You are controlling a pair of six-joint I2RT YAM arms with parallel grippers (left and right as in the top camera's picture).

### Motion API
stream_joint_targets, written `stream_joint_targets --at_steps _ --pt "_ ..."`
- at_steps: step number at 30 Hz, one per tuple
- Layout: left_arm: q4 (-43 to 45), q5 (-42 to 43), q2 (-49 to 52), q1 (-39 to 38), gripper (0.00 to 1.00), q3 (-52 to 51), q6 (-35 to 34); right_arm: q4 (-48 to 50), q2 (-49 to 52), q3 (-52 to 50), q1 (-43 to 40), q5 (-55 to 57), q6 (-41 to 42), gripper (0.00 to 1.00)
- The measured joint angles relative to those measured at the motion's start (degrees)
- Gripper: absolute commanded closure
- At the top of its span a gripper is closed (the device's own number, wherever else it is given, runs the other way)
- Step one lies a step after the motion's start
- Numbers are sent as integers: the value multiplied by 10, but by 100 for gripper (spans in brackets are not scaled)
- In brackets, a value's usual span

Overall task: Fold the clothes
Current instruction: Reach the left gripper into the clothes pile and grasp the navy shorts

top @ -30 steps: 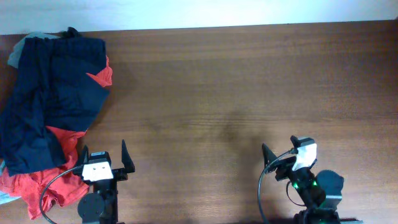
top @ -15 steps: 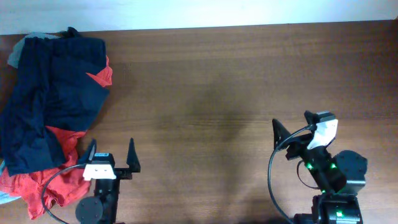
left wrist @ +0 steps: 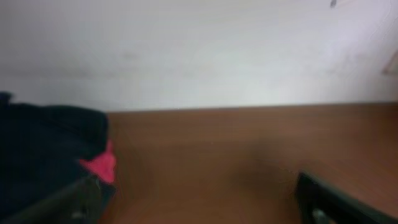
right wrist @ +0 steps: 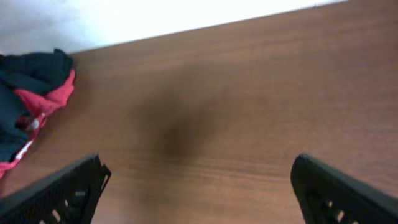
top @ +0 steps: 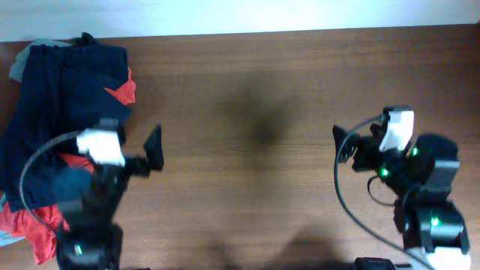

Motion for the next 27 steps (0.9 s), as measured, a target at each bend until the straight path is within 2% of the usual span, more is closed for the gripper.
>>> stream_joint_targets --at_steps 3,6,11,15,21,27 --pt "-44 46 102 0 1 92 0 -22 50 50 0 -32 0 2" --pt "-53 92 167 0 1 141 0 -24 89 85 0 -80 0 2" --pt "-44 170 236 0 1 154 0 -29 122 100 0 -120 -4 2" --pt "-16 202 276 0 1 154 0 -66 135 100 0 -103 -8 2" --pt "-37 179 340 0 1 210 0 -110 151 103 0 -58 -23 2" --pt "-146 60 442 -1 1 371 1 -120 167 105 0 -46 -32 2"
